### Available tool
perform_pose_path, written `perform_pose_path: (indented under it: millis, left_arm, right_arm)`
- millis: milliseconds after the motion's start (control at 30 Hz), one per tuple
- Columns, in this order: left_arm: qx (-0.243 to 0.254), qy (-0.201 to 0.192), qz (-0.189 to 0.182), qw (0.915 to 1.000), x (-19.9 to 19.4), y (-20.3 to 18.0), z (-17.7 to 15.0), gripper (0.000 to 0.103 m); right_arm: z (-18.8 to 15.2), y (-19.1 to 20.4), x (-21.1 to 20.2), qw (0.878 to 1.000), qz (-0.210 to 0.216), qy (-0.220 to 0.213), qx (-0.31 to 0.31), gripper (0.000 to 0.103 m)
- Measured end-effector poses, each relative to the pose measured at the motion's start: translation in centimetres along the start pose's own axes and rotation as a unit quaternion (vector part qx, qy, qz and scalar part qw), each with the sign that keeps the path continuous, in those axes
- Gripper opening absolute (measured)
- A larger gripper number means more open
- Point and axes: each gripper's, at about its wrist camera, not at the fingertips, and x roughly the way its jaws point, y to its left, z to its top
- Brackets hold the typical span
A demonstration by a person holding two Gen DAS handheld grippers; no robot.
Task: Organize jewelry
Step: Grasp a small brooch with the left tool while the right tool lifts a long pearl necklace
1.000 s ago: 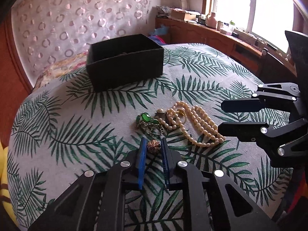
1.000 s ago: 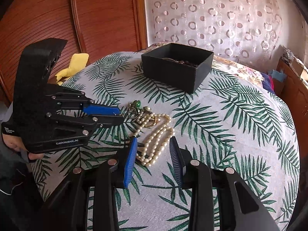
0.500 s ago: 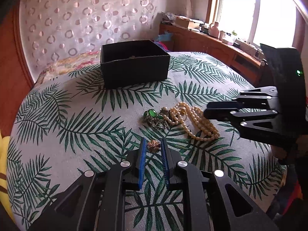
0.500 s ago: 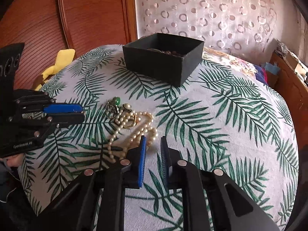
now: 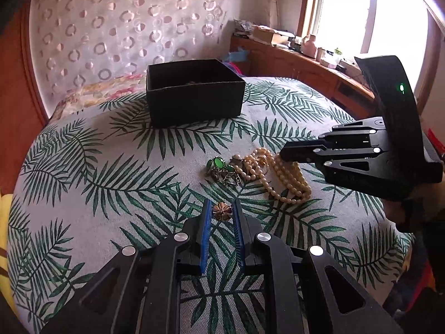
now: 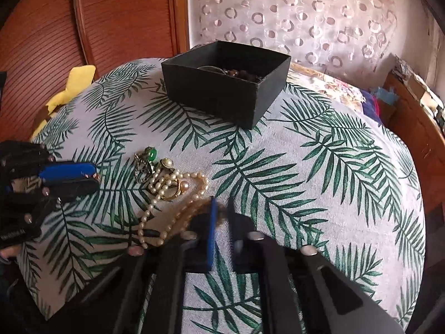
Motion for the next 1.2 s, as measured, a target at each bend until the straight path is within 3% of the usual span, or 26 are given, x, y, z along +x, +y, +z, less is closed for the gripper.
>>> perform_pose_path:
  millis: [300,600,1200]
  left_arm:
    - [-0.005,-0.021,0.000,0.9998,-1.3,0.0,0.5,0.014]
    - [-0.016,-0.043,0.000,0.9989,-2.7,0.5,1.4,0.014]
    - [-0.016,-0.077,0.011,0.9968,-4.6,1.4,4.1,0.014]
  right_arm:
    - [-0.1,-0.1,-5.3,0.997,-0.010,-0.071,-0.012,0.006]
    - [2.5,0.2,-12.0,0.988,-0.027,-0.145,-0.042,0.006]
    - [7.6,1.4,-16.9,0.973,-0.059,-0.202,-0.093,0.006]
